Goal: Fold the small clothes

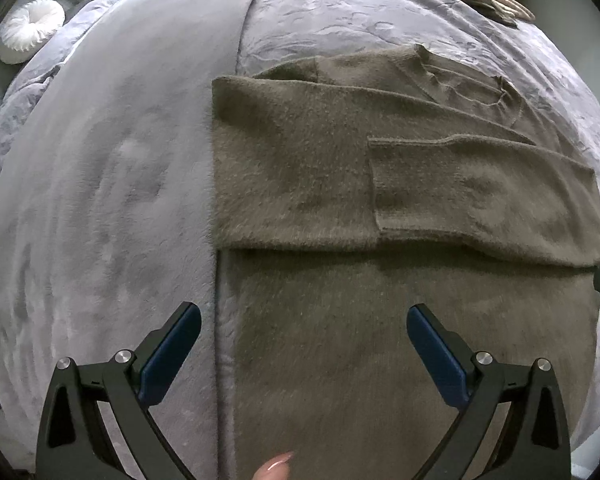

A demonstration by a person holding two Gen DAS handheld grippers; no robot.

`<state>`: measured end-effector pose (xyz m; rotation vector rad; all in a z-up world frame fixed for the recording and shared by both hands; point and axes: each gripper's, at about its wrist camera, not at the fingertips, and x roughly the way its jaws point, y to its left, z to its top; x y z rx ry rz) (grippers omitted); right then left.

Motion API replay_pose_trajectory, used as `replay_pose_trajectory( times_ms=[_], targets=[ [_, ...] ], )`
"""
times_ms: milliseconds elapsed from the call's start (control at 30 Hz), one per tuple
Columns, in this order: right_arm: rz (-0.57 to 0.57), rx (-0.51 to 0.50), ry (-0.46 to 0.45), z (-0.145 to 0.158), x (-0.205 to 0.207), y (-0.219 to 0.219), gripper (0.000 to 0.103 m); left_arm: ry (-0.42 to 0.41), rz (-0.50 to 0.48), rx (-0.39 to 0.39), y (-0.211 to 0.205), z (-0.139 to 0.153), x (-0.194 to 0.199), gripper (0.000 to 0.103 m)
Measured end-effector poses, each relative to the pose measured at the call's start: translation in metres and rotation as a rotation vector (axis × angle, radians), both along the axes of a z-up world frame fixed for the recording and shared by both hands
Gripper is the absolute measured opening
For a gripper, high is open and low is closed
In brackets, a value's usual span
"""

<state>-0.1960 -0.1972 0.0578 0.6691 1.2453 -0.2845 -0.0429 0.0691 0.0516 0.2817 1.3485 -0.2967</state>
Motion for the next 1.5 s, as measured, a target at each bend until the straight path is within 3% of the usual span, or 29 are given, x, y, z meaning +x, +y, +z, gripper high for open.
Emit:
replay_pose_trajectory(
  times_ms=[367, 700, 1167, 1333, 1500],
  targets=[
    [-0.011, 0.072, 0.025, 0.016, -0.011, 0.020, 0.095, 0.018, -0.003, 0.019, 0.028, 0.025, -0.019, 0.103],
    [-0.019, 0.110, 0.054, 0.028, -0.034, 0.053, 0.095, 0.064, -0.077, -0.018, 0.064, 0.054, -0.051, 0.103],
    [-0.086, 0.107, 0.033, 0.051, -0.072, 0.088, 0.095, 0.102, -0.152, -0.021, 0.097, 0.050, -0.070, 0.103],
    [-0.077, 0.143, 0.060, 0.044, -0.088, 0.093, 0.095, 0.164, -0.135, -0.111, 0.126, 0.053, -0.088, 0.103],
    [-0.047, 0.167, 0.082, 0.034, -0.111, 0.095, 0.095, 0.240, -0.155, -0.154, 0.138, 0.042, -0.127, 0.103]
  ],
)
